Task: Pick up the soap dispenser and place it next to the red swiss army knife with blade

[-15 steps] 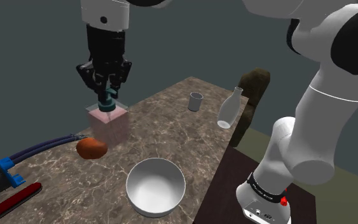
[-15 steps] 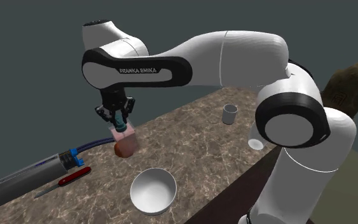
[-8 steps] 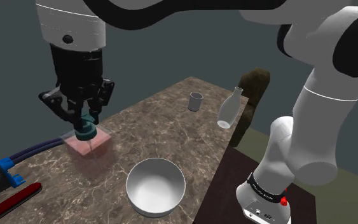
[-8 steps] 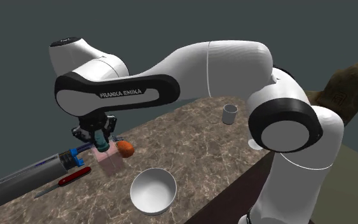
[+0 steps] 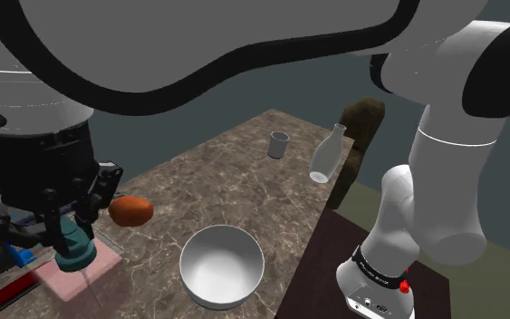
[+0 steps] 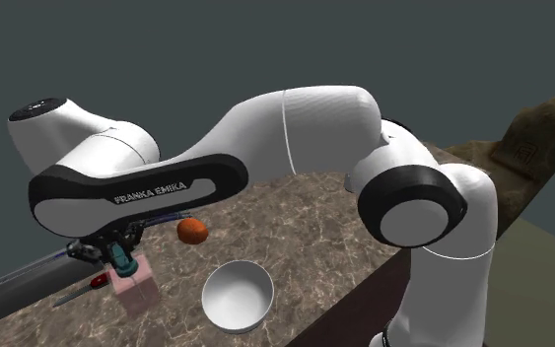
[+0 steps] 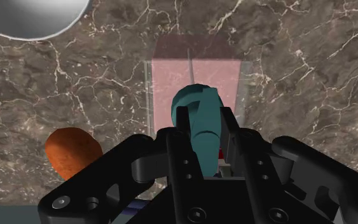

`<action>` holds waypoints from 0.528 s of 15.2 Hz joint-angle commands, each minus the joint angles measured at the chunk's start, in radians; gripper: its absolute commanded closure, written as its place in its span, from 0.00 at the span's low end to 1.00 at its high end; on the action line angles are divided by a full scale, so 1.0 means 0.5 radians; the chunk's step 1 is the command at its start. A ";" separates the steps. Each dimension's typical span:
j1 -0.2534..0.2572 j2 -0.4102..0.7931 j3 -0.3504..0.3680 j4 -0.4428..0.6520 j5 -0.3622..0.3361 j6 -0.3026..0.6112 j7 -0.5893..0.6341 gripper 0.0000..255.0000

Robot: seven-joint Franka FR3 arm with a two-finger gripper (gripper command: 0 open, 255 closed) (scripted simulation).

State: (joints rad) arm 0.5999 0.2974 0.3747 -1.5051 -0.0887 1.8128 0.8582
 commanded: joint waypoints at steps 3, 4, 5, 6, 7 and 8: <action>0.149 0.184 0.034 0.186 -0.083 -0.013 0.179 1.00; 0.189 0.236 0.039 0.241 -0.105 -0.020 0.220 1.00; 0.231 0.289 0.043 0.301 -0.127 -0.030 0.259 1.00; 0.288 0.364 0.047 0.388 -0.157 -0.046 0.311 1.00; 0.286 0.364 0.044 0.360 -0.157 -0.019 0.311 1.00; 0.283 0.364 0.043 0.334 -0.157 0.007 0.312 1.00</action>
State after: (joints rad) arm 0.7360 0.4762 0.3955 -1.3288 -0.1649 1.8031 1.0052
